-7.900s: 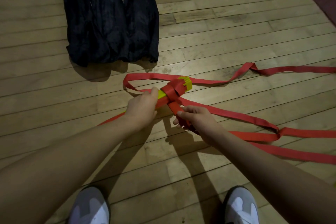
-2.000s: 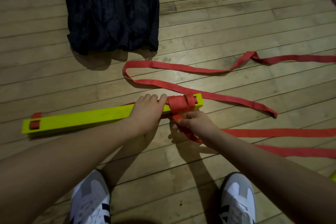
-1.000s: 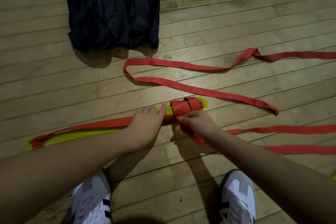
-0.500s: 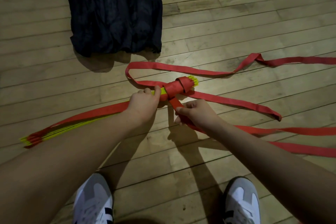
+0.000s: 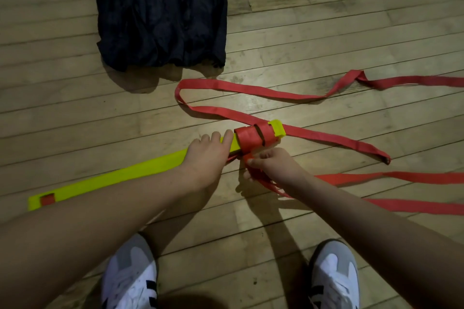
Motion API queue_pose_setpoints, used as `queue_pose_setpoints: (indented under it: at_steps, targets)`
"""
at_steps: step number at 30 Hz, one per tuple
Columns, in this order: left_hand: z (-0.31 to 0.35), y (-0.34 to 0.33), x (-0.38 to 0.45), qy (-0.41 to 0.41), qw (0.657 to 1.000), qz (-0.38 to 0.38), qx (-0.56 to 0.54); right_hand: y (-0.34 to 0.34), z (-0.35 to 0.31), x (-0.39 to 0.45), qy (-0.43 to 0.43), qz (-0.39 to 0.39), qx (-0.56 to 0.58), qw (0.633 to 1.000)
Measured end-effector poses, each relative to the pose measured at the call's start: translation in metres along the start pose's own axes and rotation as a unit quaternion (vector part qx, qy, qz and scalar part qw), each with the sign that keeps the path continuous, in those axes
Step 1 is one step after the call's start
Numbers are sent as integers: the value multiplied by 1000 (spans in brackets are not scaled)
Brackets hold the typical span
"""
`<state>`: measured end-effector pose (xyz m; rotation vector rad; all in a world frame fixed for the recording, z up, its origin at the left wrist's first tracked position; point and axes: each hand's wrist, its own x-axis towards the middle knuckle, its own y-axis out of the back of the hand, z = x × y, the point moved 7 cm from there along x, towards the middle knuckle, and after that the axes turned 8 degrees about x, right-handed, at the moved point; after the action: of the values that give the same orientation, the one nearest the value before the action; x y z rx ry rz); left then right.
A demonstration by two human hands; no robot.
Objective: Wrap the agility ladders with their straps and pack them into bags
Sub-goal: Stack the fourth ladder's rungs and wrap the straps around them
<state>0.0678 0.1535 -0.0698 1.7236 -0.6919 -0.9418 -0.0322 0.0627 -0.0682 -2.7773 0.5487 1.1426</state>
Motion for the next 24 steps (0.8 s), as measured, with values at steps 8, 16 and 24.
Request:
queue_pose_setpoints:
  at_steps: [8,16,24]
  targets:
    - [-20,17,21,51,998,32,-2,2,-4,-4,-18,-25,8,1000]
    - [-1,16,12,-30,998,45,17,-2,-6,0,-38,-25,76,996]
    - [8,-15,-19,-31,996,-32,-76,-1,11,-5,-61,-12,53,997]
